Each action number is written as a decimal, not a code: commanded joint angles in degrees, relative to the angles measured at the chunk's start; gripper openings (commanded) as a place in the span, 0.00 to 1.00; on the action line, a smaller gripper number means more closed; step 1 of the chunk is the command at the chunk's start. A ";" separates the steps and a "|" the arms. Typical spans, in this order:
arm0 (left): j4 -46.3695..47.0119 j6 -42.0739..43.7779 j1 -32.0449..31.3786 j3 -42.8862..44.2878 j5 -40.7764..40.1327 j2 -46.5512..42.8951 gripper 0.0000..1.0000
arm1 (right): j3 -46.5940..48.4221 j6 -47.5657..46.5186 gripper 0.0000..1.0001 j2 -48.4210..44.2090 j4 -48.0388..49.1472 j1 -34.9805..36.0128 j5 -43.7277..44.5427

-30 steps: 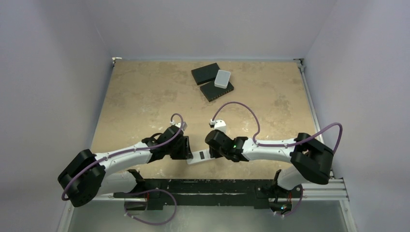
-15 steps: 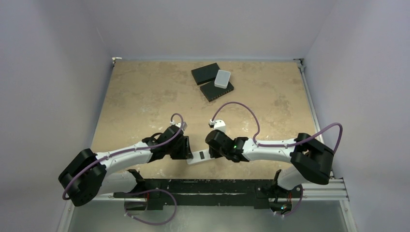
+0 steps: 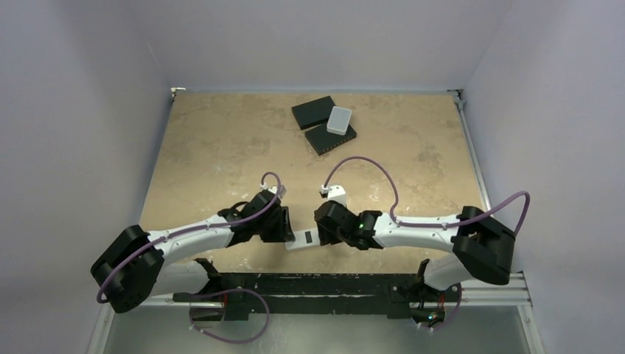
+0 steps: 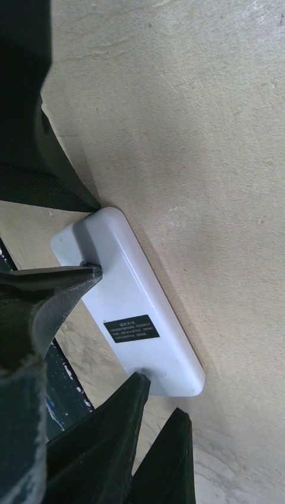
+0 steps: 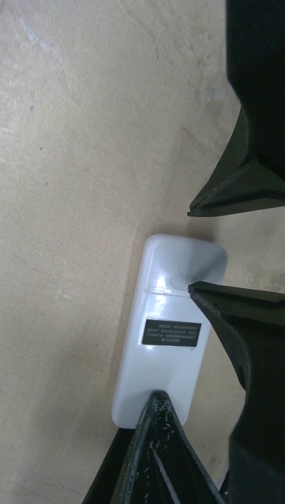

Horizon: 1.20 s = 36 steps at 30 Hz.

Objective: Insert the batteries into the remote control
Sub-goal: Load the battery cover into the remote control, then move the remote control to the center of the board.

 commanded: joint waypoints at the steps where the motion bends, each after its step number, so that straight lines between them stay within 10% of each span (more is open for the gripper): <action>1: 2.09 1.13 -0.36 1.10 -1.44 2.62 0.36 | 2.29 -0.24 0.54 -4.18 -5.52 0.31 4.60; 26: 6.53 7.66 -1.41 21.14 4.83 23.14 0.37 | -2.67 -6.60 0.81 -21.13 -9.35 0.27 -2.71; 36: -5.39 11.33 -1.61 29.09 -5.96 18.12 0.37 | -5.44 -8.34 0.99 -20.13 -6.69 0.18 -4.71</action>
